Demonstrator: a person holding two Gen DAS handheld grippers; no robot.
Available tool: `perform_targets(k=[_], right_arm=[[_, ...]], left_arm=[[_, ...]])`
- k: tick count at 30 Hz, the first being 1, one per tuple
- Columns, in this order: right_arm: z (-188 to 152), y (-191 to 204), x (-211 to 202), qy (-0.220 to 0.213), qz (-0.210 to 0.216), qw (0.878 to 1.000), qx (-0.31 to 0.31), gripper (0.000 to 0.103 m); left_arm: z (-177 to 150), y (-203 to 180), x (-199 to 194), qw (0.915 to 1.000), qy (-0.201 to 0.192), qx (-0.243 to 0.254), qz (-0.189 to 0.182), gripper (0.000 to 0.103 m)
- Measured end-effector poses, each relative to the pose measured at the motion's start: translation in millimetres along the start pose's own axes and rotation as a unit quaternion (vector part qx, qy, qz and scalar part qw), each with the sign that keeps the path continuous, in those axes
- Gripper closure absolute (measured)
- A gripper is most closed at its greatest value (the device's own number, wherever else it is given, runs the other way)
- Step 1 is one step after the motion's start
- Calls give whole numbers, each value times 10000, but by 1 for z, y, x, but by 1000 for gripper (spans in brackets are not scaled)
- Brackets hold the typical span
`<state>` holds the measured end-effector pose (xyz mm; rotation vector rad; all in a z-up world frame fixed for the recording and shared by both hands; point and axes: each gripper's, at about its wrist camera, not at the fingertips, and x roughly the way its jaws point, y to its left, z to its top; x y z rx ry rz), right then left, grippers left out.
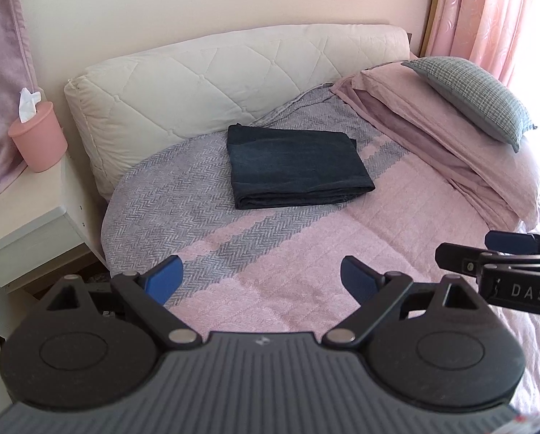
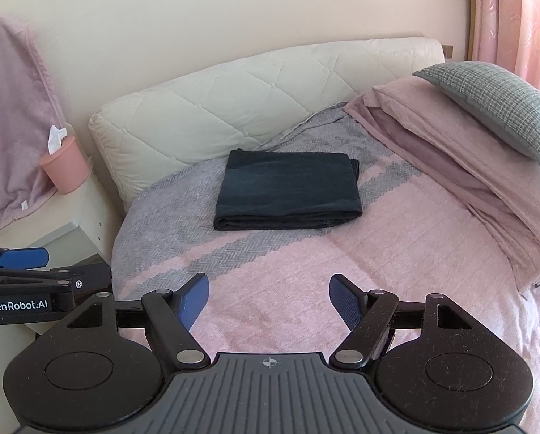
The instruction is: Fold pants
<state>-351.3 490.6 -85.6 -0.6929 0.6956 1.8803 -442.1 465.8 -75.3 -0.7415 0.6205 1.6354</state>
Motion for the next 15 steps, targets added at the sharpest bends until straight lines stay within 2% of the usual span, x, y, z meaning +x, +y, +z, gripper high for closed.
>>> perform_targets(k=[15], right_arm=[[3, -9, 6, 58, 7, 10000, 33, 32]], left_arm=[[2, -3, 7, 10000, 44, 8, 7, 11]])
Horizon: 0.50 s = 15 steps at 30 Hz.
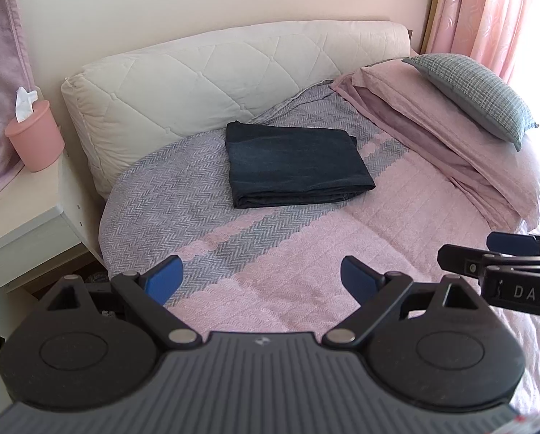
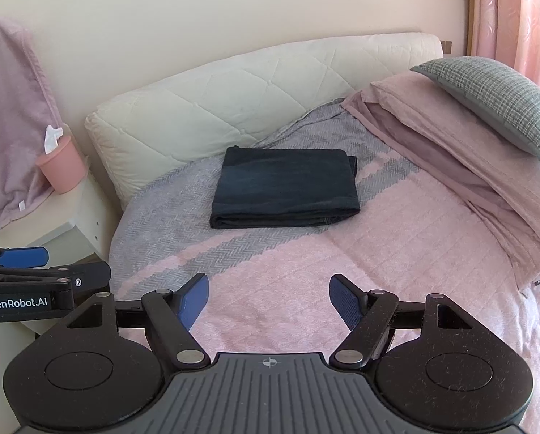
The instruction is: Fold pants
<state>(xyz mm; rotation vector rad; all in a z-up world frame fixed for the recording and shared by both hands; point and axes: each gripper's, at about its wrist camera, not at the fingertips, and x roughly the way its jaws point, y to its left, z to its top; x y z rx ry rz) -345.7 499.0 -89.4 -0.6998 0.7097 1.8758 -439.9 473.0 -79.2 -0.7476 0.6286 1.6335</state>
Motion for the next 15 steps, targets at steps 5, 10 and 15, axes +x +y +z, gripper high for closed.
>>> perform_targets(k=[5, 10, 15], right_arm=[[-1, -4, 1, 15, 0, 10000, 28, 32], [-2, -8, 0, 14, -15, 10000, 40, 32], [-3, -11, -3, 18, -20, 10000, 35, 32]], left_arm=[[2, -2, 3, 10000, 15, 17, -6, 11], [3, -5, 5, 10000, 15, 34, -4, 11], [1, -11, 3, 10000, 3, 63, 9, 11]])
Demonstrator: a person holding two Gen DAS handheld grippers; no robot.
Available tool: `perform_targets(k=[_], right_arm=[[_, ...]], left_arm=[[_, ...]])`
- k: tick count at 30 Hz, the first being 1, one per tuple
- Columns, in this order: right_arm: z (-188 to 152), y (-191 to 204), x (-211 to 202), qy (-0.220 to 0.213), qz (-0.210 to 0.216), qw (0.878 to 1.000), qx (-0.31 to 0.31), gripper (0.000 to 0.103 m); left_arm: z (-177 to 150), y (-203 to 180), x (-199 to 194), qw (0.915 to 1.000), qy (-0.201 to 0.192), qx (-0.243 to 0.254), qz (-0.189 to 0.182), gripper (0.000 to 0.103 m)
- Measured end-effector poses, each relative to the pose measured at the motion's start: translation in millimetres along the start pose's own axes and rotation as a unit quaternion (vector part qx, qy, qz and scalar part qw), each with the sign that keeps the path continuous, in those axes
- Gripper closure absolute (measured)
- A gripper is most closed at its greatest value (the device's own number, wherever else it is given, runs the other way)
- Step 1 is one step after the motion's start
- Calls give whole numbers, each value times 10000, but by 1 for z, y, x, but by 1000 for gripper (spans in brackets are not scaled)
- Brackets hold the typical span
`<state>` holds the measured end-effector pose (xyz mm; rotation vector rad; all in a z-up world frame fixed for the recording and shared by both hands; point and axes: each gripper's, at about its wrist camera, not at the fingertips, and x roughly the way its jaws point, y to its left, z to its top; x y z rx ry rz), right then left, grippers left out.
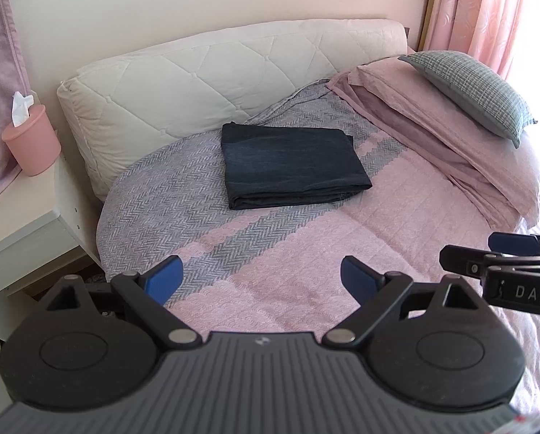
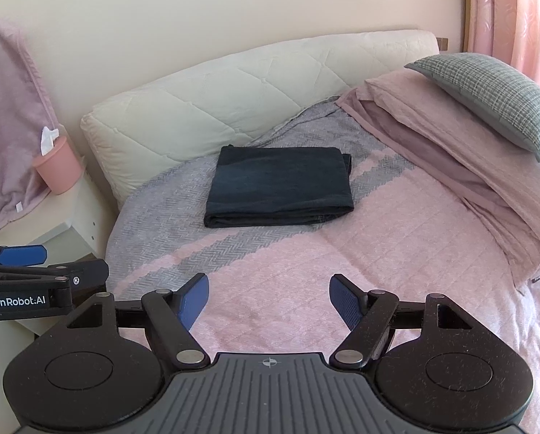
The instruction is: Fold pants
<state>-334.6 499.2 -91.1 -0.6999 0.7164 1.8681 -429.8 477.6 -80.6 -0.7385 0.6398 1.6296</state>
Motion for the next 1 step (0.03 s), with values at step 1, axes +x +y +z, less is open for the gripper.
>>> perform_targets(k=[1], right_arm=[[0, 0, 0, 0, -5, 10000, 0, 32]], left_arm=[[0, 0, 0, 10000, 4, -8, -2, 11]])
